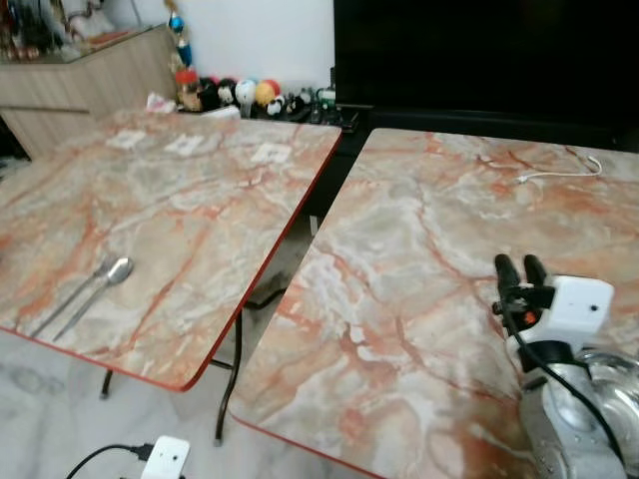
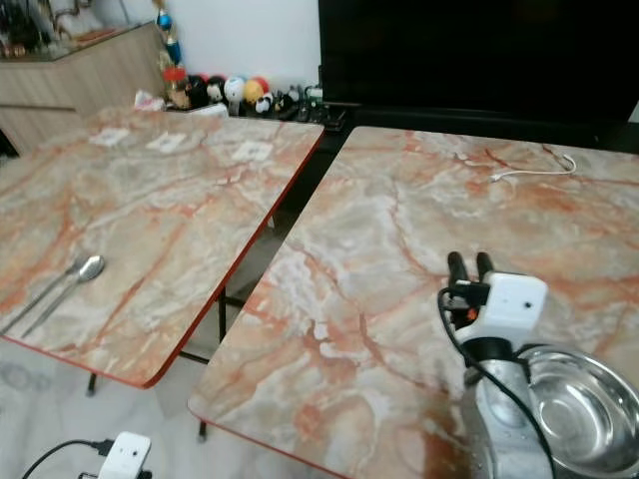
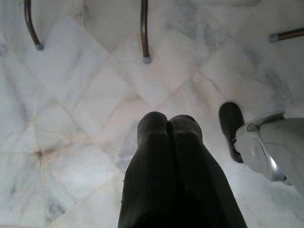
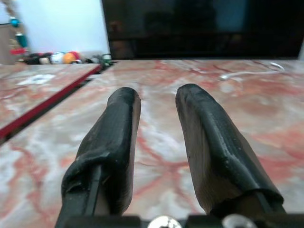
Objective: Setting the table
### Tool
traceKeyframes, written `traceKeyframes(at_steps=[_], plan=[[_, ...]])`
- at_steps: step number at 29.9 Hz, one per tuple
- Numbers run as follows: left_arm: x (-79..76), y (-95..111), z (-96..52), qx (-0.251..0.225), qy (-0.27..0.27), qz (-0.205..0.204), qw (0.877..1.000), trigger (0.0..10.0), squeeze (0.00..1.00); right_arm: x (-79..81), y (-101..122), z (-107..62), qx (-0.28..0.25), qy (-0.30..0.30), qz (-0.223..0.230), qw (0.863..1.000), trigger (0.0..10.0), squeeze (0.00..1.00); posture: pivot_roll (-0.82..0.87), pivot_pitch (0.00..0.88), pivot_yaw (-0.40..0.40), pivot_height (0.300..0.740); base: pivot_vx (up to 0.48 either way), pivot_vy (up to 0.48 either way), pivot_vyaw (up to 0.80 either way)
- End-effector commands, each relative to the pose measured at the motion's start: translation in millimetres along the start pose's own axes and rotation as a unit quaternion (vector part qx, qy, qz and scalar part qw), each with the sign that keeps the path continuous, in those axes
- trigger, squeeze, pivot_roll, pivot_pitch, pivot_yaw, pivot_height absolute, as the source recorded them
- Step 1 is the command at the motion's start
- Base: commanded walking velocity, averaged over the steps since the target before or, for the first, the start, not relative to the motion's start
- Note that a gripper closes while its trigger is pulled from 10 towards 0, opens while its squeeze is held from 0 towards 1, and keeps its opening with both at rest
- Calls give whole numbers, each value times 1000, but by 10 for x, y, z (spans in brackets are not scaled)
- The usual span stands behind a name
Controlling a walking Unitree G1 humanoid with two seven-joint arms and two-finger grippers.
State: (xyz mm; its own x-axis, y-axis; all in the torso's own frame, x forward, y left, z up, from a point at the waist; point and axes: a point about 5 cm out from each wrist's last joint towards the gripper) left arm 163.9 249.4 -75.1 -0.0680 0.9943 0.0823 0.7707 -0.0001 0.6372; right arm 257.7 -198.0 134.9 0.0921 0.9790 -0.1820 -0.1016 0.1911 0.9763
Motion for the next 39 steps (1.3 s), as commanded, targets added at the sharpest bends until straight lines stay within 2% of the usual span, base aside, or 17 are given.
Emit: traceKeyframes(at_steps=[1, 7, 15, 19, 26, 30, 39], plan=[[87, -21, -17, 8, 11, -7, 1000, 10000, 0, 8, -6, 7, -2, 1, 5, 1000, 10000, 0, -14, 0, 33, 740, 0, 292, 0], [237, -72, -65, 18, 20, -6, 1000, 10000, 0, 24, -7, 7, -3, 6, 5, 1000, 10000, 0, -11, 0, 32, 740, 0, 480, 0], [305, -113, -92, 28, 26, -7, 999, 10000, 0, 58, -9, 10, -4, 11, 6, 1000, 10000, 0, -9, 0, 32, 740, 0, 480, 0], [259, -106, -74, 30, 25, -6, 999, 10000, 0, 77, 1, 18, -6, 13, 8, 1000, 10000, 0, -5, 0, 31, 740, 0, 480, 0], [30, -105, -19, 31, 15, -6, 999, 10000, 0, 109, 2, 17, -7, 16, 8, 1000, 10000, 0, -3, 0, 28, 740, 0, 480, 0], [-38, -114, -9, 32, 12, -7, 999, 10000, 0, 104, 0, 13, -7, 14, 10, 1000, 10000, 0, -2, 0, 27, 740, 0, 480, 0], [-4, -95, -8, 30, 16, -10, 999, 10000, 0, 83, 0, 25, -8, 0, 17, 1000, 10000, 0, 1, 0, 27, 740, 0, 480, 0]])
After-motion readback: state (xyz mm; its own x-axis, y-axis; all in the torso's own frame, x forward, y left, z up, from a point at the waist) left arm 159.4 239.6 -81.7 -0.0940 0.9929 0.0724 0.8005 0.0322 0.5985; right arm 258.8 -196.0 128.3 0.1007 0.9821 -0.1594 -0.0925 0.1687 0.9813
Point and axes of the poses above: a point about 5 cm out from each wrist's last joint towards the gripper, its own z axis pointing out of the wrist towards the gripper, its own y axis along the axis of the wrist's last joint, x = y × z, and after that the axes turned 14 degrees about -z, right-handed
